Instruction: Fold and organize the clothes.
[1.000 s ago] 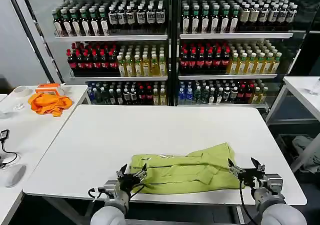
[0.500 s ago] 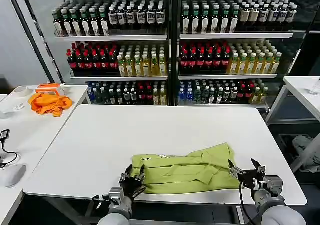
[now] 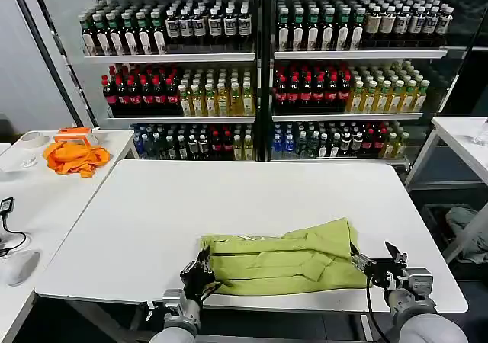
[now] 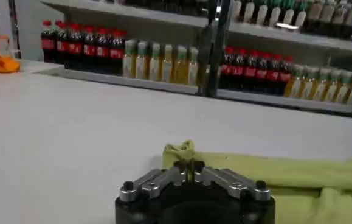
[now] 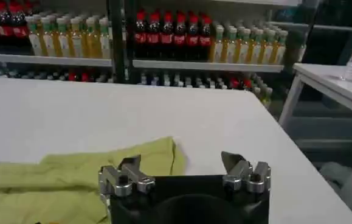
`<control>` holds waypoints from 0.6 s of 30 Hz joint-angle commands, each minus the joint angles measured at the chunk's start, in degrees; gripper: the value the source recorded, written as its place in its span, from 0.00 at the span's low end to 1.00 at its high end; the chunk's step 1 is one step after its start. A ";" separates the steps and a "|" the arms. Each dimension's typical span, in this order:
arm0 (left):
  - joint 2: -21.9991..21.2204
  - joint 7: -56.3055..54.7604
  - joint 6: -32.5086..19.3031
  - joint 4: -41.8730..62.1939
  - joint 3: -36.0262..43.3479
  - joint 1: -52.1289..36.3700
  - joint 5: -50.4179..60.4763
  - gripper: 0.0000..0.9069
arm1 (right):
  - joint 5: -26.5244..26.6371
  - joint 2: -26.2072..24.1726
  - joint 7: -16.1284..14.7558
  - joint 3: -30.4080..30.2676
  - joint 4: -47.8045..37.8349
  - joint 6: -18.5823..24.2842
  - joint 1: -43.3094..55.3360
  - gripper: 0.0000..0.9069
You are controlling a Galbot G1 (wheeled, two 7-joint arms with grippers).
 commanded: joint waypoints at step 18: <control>10.55 3.19 1.00 -2.96 -15.11 1.78 -9.66 0.01 | 0.53 -0.14 -0.02 0.44 -0.23 -0.02 0.50 1.00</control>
